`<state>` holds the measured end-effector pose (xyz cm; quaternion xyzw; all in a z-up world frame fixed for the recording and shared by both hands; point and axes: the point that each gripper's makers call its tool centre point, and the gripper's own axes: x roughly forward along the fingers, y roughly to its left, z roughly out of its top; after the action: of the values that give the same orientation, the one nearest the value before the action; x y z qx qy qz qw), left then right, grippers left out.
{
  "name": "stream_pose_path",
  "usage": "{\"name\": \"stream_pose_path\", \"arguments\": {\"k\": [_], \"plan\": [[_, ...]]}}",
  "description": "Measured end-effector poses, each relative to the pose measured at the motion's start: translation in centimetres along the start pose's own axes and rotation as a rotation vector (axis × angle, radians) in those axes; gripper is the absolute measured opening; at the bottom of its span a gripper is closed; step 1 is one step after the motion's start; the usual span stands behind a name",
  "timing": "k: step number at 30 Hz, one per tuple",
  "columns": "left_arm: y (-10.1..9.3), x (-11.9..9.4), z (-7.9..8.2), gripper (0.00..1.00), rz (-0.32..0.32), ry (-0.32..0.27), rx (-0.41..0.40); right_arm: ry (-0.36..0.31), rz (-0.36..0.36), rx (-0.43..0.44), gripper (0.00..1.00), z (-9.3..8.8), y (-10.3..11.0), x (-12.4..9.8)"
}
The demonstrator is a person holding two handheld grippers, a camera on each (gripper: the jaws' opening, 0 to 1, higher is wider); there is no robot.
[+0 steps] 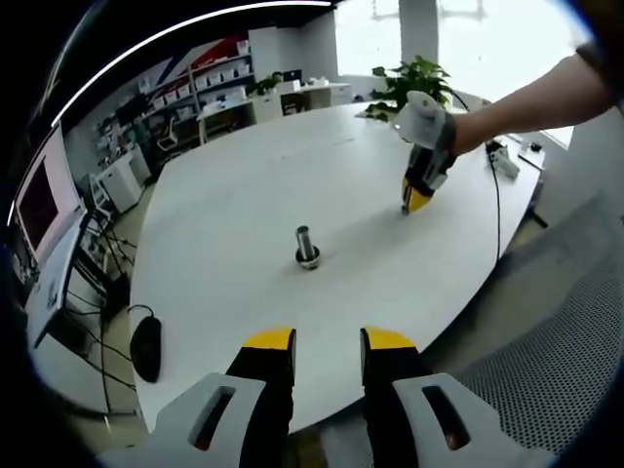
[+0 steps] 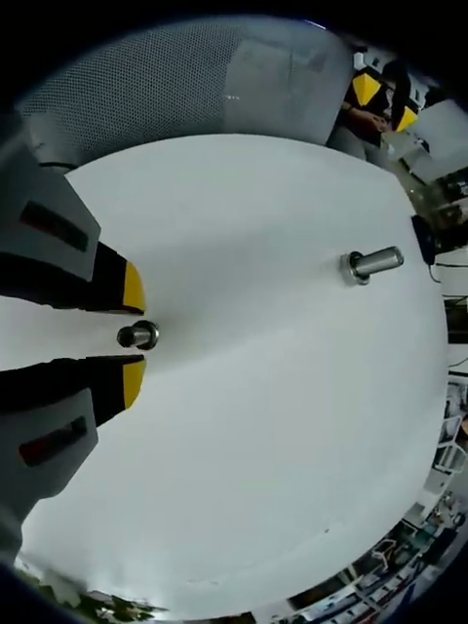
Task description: Place the washer onto the threaded stud by aligning its center hole with the stud, sliding it down to the base, and recovering from edge contact or off-axis alignment until the washer reaches the visible bottom stop.
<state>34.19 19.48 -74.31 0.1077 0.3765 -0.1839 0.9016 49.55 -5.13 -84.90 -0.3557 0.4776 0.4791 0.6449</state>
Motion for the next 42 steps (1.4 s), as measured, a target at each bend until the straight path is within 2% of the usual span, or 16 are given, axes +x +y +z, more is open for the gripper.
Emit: {"name": "stream_pose_path", "arguments": {"k": [11, 17, 18, 24, 25, 27, 30, 32, 36, 38, 40, 42], "plan": [[0.0, 0.1, 0.0, 0.24, -0.005, 0.002, -0.012, -0.15, -0.029, 0.069, 0.22, 0.1, 0.8, -3.0], [0.0, 0.2, 0.0, 0.24, -0.009, 0.002, -0.015, -0.296, -0.068, 0.175, 0.23, -0.3, 0.8, -5.3], [0.0, 0.2, 0.0, 0.24, -0.012, 0.002, -0.013, -0.342, -0.087, 0.174, 0.23, -0.2, 0.8, -6.2], [-0.5, 0.3, 0.1, 0.24, -0.039, 0.002, -0.009, -0.402, -0.114, 0.172, 0.23, -0.7, 2.1, -8.2], [-0.5, 0.3, 0.2, 0.24, -0.043, -0.001, -0.011, -0.449, -0.117, 0.209, 0.23, -0.3, 2.3, -8.7], [-0.5, 0.2, 0.3, 0.24, -0.042, -0.009, -0.016, -0.5, -0.13, 0.241, 0.23, 0.0, 2.8, -9.6], [-0.5, 0.1, 0.5, 0.24, -0.043, -0.026, -0.022, -0.527, -0.132, 0.239, 0.23, 0.3, 4.0, -10.3], [-0.6, 0.0, 0.9, 0.24, -0.051, -0.042, -0.024, -0.569, -0.151, 0.25, 0.23, 0.8, 4.7, -11.0], [-0.8, -0.3, 1.5, 0.24, -0.067, -0.08, -0.03, -0.69, -0.165, 0.323, 0.24, 2.2, 6.0, -13.1], [-1.0, -0.3, 1.8, 0.24, -0.083, -0.098, -0.043, -0.715, -0.174, 0.332, 0.25, 2.4, 6.5, -14.0], [-1.0, -0.5, 2.1, 0.25, -0.086, -0.115, -0.045, -0.746, -0.219, 0.336, 0.28, 2.4, 6.7, -15.1], [-1.2, -0.6, 2.3, 0.25, -0.097, -0.129, -0.05, -0.777, -0.234, 0.387, 0.29, 2.2, 6.9, -16.1]]}}
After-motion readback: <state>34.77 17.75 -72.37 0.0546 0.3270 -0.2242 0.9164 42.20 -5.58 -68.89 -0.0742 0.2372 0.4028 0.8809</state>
